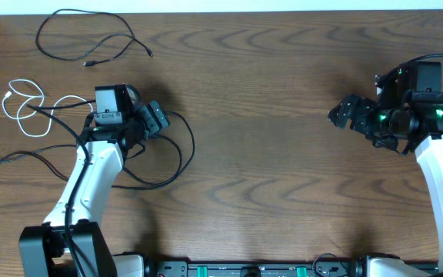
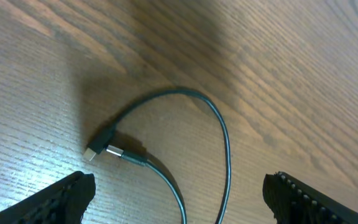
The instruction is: Untangle cables
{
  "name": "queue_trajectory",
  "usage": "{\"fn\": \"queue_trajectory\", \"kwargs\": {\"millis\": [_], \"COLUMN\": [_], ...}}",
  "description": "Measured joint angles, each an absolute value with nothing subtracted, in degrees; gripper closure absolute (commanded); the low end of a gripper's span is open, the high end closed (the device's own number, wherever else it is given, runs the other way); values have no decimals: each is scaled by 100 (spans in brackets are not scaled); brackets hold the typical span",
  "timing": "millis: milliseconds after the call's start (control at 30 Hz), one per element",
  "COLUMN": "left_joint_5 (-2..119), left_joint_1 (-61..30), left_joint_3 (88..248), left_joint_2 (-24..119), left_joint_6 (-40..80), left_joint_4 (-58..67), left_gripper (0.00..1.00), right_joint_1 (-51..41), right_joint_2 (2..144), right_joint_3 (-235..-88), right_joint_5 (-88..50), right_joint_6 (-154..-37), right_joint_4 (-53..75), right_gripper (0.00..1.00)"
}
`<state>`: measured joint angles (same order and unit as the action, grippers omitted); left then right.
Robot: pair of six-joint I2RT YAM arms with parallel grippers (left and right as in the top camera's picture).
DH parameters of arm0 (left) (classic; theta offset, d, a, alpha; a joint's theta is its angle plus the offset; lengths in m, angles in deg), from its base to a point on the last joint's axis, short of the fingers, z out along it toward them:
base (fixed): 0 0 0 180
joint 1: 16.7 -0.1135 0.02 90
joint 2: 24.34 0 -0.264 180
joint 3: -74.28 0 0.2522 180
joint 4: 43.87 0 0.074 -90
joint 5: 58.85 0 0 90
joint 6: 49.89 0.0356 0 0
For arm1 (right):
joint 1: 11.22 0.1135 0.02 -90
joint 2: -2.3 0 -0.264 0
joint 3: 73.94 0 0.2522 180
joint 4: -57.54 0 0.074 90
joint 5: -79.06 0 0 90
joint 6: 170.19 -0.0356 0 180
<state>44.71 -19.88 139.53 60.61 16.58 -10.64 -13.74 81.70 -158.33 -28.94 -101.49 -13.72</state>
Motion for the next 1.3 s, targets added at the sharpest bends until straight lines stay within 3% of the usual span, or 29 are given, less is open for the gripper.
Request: {"fn": "queue_trajectory", "kwargs": {"millis": [33, 133, 400, 733, 1000, 1300], "left_joint_5": [4506, 4795, 5079, 5103, 5103, 5103], "left_joint_1": [-1990, -1990, -1990, -1990, -1990, -1990], "left_joint_3": [13953, 13953, 13957, 13966, 13966, 13966], "left_joint_2": [6050, 5803, 3473, 964, 531, 531], "left_joint_6": [1697, 1940, 2154, 2152, 2152, 2152], "left_joint_4": [-1042, -896, -301, 632, 1235, 1347], "left_gripper": [1, 1, 2, 2, 2, 2], "right_joint_1": [-1377, -1403, -1687, -1700, -1700, -1700], "right_joint_2": [8170, 8170, 7551, 5438, 3805, 3480], "right_joint_3": [-15833, -15840, -15914, -15984, -15567, -15267], "right_joint_5": [-2894, -2896, -2870, -2618, -2037, -1893], "right_joint_6": [-10147, -10152, -10045, -9892, -9861, -9863], "right_joint_4": [-1361, -1374, -1735, -2246, -2421, -2452], "right_gripper": [8, 13, 8, 6, 1, 1]}}
